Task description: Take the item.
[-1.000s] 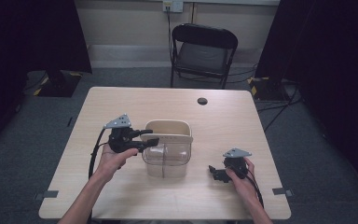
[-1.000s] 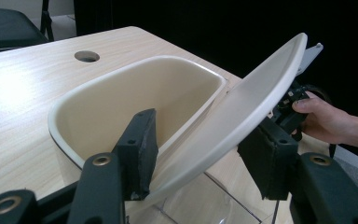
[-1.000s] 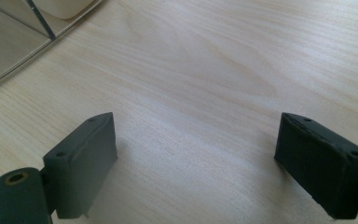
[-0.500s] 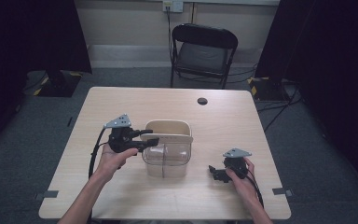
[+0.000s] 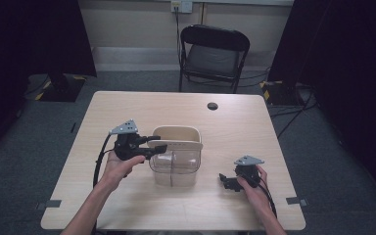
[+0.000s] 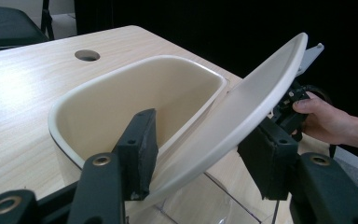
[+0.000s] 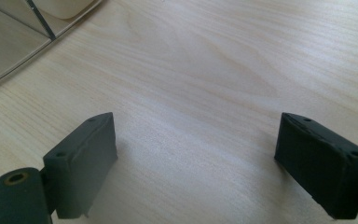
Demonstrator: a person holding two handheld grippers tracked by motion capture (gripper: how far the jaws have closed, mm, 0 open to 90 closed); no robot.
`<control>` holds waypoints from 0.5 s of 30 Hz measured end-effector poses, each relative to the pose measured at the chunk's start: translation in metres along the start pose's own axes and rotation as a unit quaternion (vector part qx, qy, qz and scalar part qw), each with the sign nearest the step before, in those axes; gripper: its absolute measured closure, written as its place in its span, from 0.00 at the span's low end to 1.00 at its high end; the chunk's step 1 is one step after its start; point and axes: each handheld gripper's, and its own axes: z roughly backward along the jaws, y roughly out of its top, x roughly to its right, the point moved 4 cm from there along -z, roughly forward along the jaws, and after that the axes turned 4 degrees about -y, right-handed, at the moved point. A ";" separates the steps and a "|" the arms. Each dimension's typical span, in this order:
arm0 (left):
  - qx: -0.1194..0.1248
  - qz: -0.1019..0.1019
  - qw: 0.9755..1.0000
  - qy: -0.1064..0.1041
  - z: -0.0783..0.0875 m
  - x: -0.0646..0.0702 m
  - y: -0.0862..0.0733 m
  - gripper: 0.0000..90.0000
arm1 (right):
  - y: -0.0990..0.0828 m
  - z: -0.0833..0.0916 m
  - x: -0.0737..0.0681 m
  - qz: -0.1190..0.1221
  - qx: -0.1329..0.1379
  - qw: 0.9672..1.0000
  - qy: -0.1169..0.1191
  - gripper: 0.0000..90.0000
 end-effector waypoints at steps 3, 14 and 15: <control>0.000 0.000 1.000 -0.001 0.000 0.000 0.000 0.52 | 0.000 0.000 0.000 0.000 0.000 1.000 0.000 0.13; 0.001 0.001 1.000 -0.001 0.000 0.000 0.000 0.53 | 0.000 0.000 0.000 0.000 0.000 1.000 0.000 0.13; 0.001 0.000 1.000 -0.001 0.000 0.000 0.000 0.53 | 0.000 0.000 0.000 0.000 0.000 1.000 0.000 0.13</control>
